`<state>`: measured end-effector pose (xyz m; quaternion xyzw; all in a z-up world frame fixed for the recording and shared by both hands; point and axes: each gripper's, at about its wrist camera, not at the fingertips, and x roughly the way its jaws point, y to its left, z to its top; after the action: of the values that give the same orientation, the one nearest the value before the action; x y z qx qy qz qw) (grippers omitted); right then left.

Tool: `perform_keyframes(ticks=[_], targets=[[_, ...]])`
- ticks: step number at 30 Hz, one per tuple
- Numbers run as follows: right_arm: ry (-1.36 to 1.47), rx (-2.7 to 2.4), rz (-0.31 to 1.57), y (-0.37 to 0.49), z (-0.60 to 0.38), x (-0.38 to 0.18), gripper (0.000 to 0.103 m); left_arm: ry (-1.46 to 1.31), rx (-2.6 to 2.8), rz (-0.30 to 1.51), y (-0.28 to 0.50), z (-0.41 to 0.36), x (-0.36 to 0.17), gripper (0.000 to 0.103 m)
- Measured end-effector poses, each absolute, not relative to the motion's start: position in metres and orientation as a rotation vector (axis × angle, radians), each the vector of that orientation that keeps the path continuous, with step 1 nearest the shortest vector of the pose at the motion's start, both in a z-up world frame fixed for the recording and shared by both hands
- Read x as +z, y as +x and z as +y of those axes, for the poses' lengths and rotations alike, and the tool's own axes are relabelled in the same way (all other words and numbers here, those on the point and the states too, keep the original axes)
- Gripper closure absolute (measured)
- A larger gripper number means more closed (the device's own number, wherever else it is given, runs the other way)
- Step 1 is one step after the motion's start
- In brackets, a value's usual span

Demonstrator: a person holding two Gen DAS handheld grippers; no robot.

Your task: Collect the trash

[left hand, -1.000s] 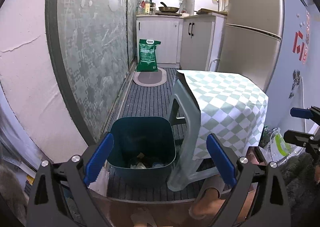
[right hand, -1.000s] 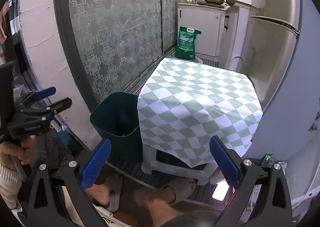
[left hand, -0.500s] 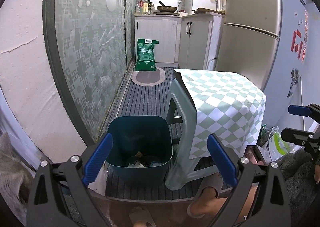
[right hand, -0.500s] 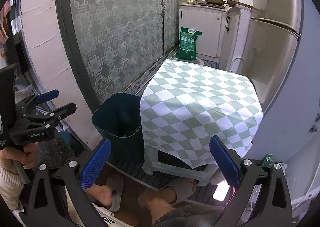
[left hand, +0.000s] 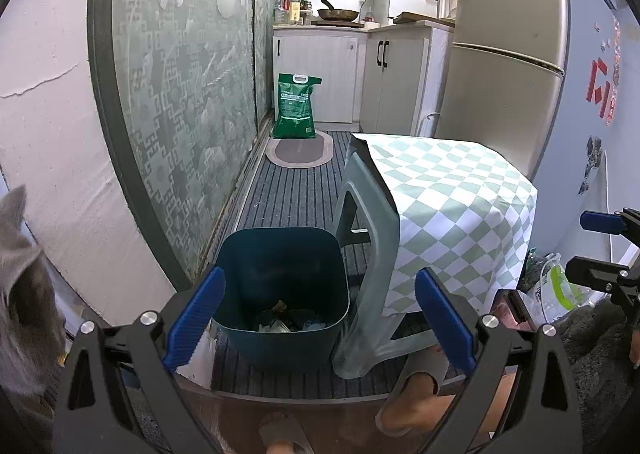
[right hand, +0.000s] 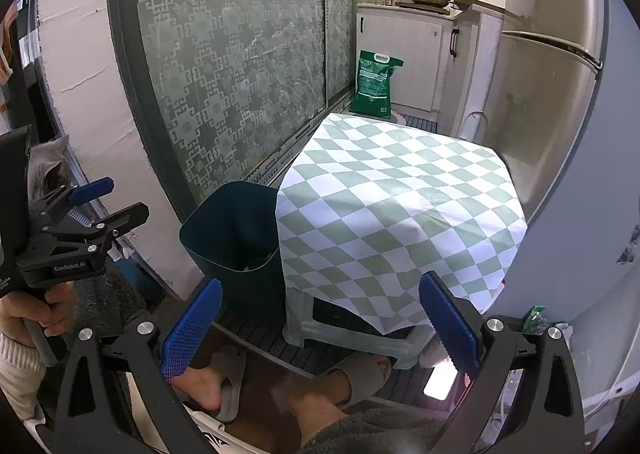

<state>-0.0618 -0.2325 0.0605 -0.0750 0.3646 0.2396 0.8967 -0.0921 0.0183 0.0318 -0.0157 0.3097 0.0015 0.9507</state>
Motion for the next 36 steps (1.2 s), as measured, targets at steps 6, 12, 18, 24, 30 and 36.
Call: perform_keyframes(ticks=[6,12,18,24,30,36], targets=[[-0.156,0.493,0.756,-0.062,-0.233,0.059,0.004,-0.031,0.002,0.628,-0.091,0.018,0.032,0.005],[-0.153,0.494,0.755,-0.061,-0.234,0.059,0.004,-0.026,0.000,0.624,-0.090,0.016,0.031,0.005],[-0.153,0.491,0.757,-0.060,-0.236,0.058,0.004,-0.022,-0.001,0.623,-0.088,0.014,0.031,0.005],[-0.148,0.489,0.763,-0.056,-0.236,0.056,0.003,-0.020,0.001,0.626,-0.086,0.014,0.030,0.005],[-0.153,0.496,0.765,-0.053,-0.229,0.055,0.003,-0.022,0.005,0.630,-0.082,0.019,0.028,0.005],[-0.160,0.504,0.765,-0.051,-0.220,0.055,0.004,-0.019,0.008,0.628,-0.083,0.021,0.027,0.005]])
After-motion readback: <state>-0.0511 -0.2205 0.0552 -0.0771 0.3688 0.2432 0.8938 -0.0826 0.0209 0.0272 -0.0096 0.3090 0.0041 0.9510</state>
